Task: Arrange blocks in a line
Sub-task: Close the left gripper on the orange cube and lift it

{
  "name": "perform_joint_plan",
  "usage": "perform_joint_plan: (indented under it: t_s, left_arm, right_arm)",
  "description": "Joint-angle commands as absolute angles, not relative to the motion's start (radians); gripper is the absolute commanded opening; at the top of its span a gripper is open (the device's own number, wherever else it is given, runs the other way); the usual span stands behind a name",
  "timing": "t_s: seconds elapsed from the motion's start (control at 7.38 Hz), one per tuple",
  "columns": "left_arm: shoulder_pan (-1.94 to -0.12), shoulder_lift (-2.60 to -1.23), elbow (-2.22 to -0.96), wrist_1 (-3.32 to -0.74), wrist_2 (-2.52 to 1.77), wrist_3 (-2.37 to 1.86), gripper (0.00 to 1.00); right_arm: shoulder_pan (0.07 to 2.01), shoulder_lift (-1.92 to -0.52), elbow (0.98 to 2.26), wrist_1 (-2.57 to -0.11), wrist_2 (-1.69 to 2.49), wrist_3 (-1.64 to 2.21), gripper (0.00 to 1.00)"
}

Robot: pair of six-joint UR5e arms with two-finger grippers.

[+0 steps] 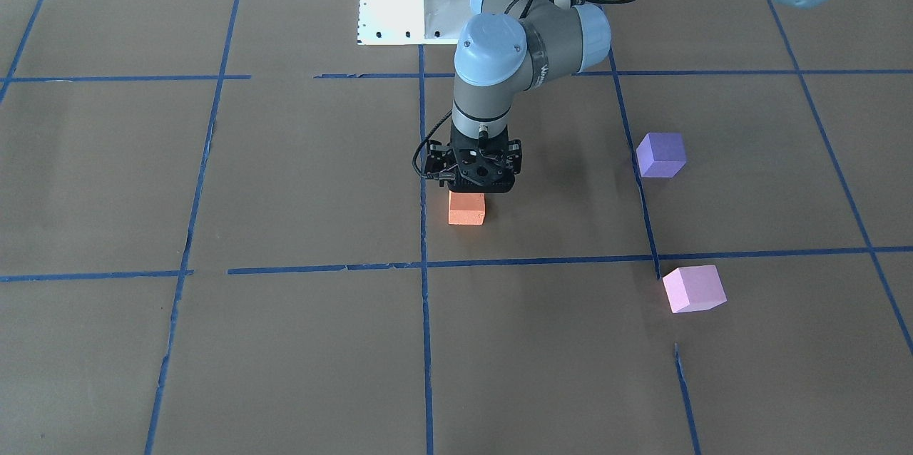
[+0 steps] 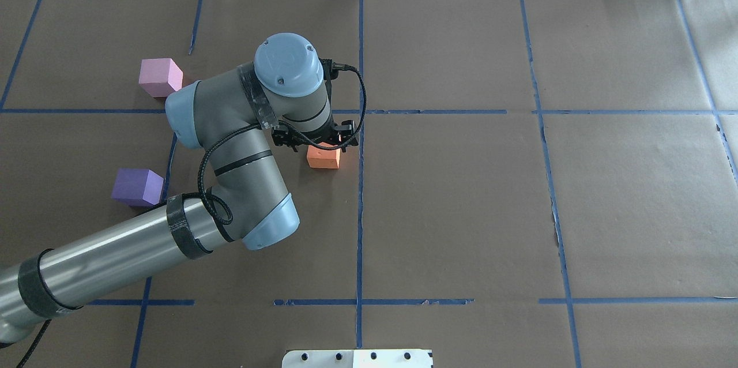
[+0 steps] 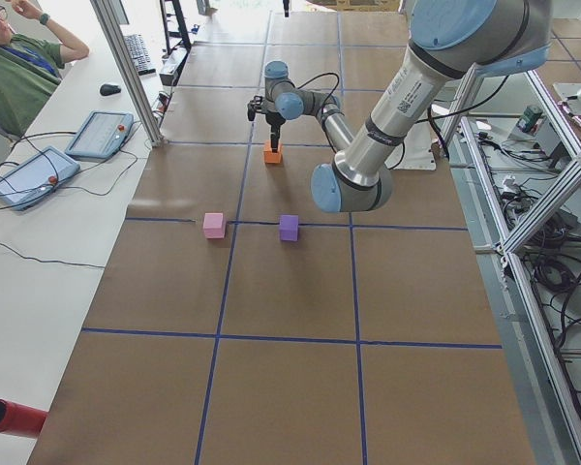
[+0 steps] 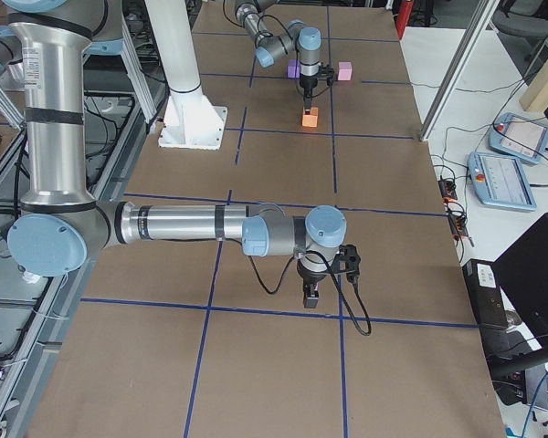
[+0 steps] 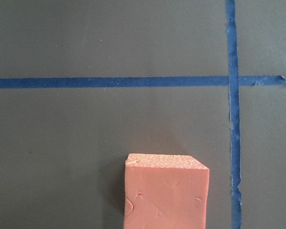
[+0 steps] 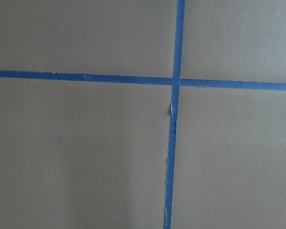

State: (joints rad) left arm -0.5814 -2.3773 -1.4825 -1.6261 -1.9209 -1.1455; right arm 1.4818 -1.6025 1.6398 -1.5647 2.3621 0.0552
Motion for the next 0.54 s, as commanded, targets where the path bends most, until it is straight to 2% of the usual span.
perform_joint_plan:
  t_s: [0.0, 0.41]
  left_arm:
    - [-0.581, -2.378, -1.460, -1.658, -1.921, -1.158, 1.00]
    - [-0.583, -2.379, -1.407, -1.720, -1.921, -1.158, 1.00]
  right_arm:
    - [1.480, -1.603, 1.640, -1.565, 2.362, 0.055, 1.00]
    - [1.482, -1.603, 1.640, -1.565, 2.361, 0.055, 1.00]
